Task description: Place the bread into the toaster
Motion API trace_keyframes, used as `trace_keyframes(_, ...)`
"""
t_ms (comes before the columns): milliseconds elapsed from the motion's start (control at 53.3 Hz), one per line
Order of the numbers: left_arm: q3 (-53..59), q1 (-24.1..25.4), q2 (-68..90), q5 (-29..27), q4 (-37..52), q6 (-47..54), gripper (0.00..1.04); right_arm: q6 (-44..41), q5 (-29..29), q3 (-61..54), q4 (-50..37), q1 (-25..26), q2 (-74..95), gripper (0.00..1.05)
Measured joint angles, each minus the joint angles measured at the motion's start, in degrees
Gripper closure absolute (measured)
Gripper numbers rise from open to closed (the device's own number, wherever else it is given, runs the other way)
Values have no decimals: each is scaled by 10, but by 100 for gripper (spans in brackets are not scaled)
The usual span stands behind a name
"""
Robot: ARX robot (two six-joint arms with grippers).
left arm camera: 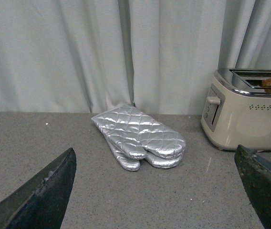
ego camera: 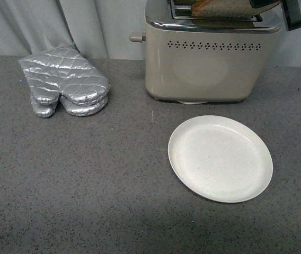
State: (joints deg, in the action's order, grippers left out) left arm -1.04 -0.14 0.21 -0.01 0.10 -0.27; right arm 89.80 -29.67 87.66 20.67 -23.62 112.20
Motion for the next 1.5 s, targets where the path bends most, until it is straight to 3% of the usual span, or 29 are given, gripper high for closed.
trace_keyframes(131, 0, 0, 0, 0, 0, 0, 7, -46, -13, 6, -25, 0, -2, 56)
trace_keyframes(225, 0, 0, 0, 0, 0, 0, 7, -109, -8, 13, -57, 3, -12, 36)
trace_keyframes(432, 0, 0, 0, 0, 0, 0, 7, -238, 13, 31, -128, 8, -31, 8)
trace_keyframes(600, 0, 0, 0, 0, 0, 0, 7, -402, 49, 37, -206, 23, -44, 10)
trace_keyframes(769, 0, 0, 0, 0, 0, 0, 7, -552, 40, -37, -295, 32, -93, 10)
trace_keyframes(1051, 0, 0, 0, 0, 0, 0, 7, -818, 26, -340, -441, 32, -327, 10)
trace_keyframes(1163, 0, 0, 0, 0, 0, 0, 7, -887, 49, -459, -451, 45, -429, 11)
trace_keyframes(1276, 0, 0, 0, 0, 0, 0, 7, -892, 150, -578, -539, 88, -499, 28)
trace_keyframes(1407, 0, 0, 0, 0, 0, 0, 7, -895, 179, -664, -565, 121, -548, 49)
trace_keyframes(1501, 0, 0, 0, 0, 0, 0, 7, -896, 202, -709, -571, 139, -582, 71)
